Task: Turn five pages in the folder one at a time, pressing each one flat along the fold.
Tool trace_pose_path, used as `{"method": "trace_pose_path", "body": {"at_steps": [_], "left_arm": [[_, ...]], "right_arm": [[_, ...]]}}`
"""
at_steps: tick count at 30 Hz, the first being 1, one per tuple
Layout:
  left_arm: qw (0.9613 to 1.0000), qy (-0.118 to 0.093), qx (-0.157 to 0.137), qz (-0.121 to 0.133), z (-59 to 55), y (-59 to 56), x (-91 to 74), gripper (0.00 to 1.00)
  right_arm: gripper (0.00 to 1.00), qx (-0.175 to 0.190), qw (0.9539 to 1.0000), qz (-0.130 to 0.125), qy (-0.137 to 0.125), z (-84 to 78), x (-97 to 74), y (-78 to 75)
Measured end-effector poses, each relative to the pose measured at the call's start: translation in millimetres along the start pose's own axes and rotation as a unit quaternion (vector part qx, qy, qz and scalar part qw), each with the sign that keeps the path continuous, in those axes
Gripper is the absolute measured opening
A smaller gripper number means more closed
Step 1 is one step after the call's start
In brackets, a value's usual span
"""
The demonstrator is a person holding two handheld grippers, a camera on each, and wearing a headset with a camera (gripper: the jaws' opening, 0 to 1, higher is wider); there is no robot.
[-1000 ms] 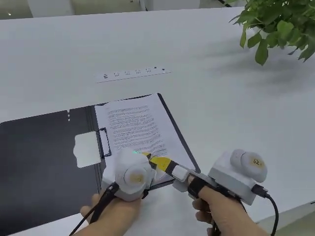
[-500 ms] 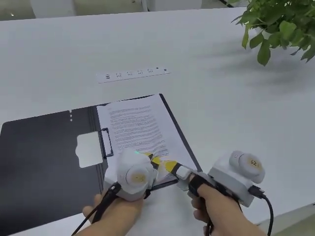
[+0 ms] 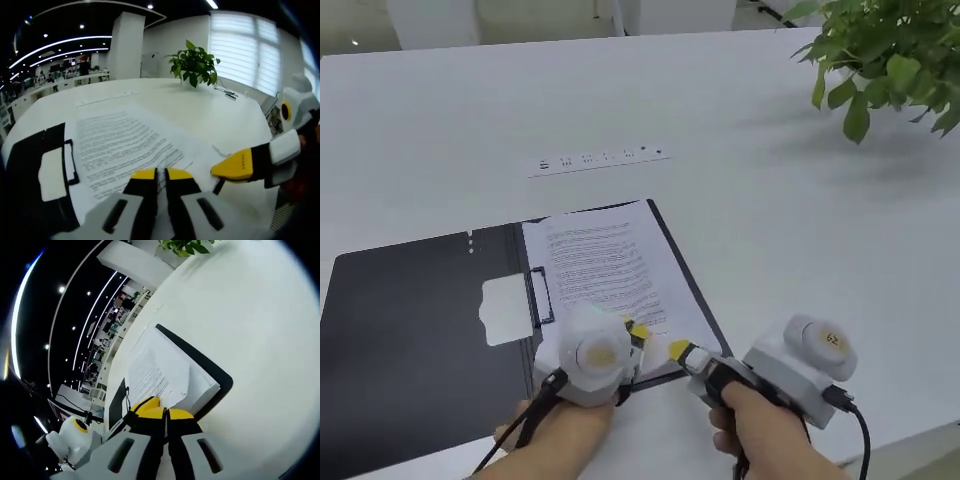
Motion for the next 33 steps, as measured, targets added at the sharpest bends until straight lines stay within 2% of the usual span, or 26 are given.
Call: {"method": "trace_pose_path", "body": {"at_steps": [2, 6, 10, 12, 14, 18, 21, 22, 26, 28, 33], "left_arm": [[1.0, 0.003, 0.0, 0.001, 0.5, 2.5, -7.7, 0.04], [0.9997, -0.024, 0.009, -0.004, 10.0, 6.6, -27.1, 0.15], [0.9997, -0.022, -0.008, 0.007, 12.7, 22.0, -51.0, 0.23], [0.9992, -0.038, 0.005, 0.013, 16.7, 29.8, -66.7, 0.24], [0.999, -0.04, 0.006, 0.018, 15.2, 36.9, -77.0, 0.26], [0.9981, -0.047, 0.006, 0.038, 13.4, 56.0, -103.7, 0.27], [0.9968, -0.06, 0.0, 0.052, 13.7, 70.0, -121.6, 0.28], [0.9963, -0.061, -0.001, 0.06, 13.1, 76.3, -128.1, 0.28], [0.9942, -0.073, -0.011, 0.078, 12.7, 92.6, -149.4, 0.29], [0.9937, -0.072, -0.012, 0.086, 11.5, 97.7, -156.8, 0.28], [0.9909, -0.086, -0.021, 0.101, 13.8, 110.8, -177.9, 0.29]], "right_arm": [[0.0, -0.01, 0.9999, 0.003, -0.002, 0.1, -2.7, 3.3], [0.0, -0.039, 0.9991, 0.016, -0.01, 3.1, -6.7, 16.4], [0.0, -0.081, 0.9958, 0.034, -0.022, 6.4, -12.0, 38.3], [0.0, -0.094, 0.9943, 0.045, -0.024, 6.2, -13.6, 49.7], [0.0, -0.129, 0.9894, 0.06, -0.029, 5.4, -15.3, 67.0], [0.0, -0.163, 0.9833, 0.077, -0.028, -1.3, -17.2, 90.9], [0.0, -0.196, 0.9762, 0.092, -0.022, -11.0, -17.6, 109.4], [0.0, -0.208, 0.9731, 0.097, -0.019, -13.7, -17.2, 113.0], [0.0, -0.225, 0.9683, 0.107, -0.013, -25.0, -14.6, 127.2], [0.0, -0.237, 0.9649, 0.113, -0.008, -31.4, -13.1, 134.0], [0.0, -0.261, 0.9574, 0.124, 0.008, -46.8, -8.0, 146.5]]}}
Point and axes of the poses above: the centre of the closed fingertips' face, and the gripper's own axes: x roughly forward along the fingers, y roughly to its left, z roughly out of its top, the point moved 1 cm from there along -x, roughly backward along the fingers, and after that the axes turned 3 degrees about y, right-handed, at the moved point
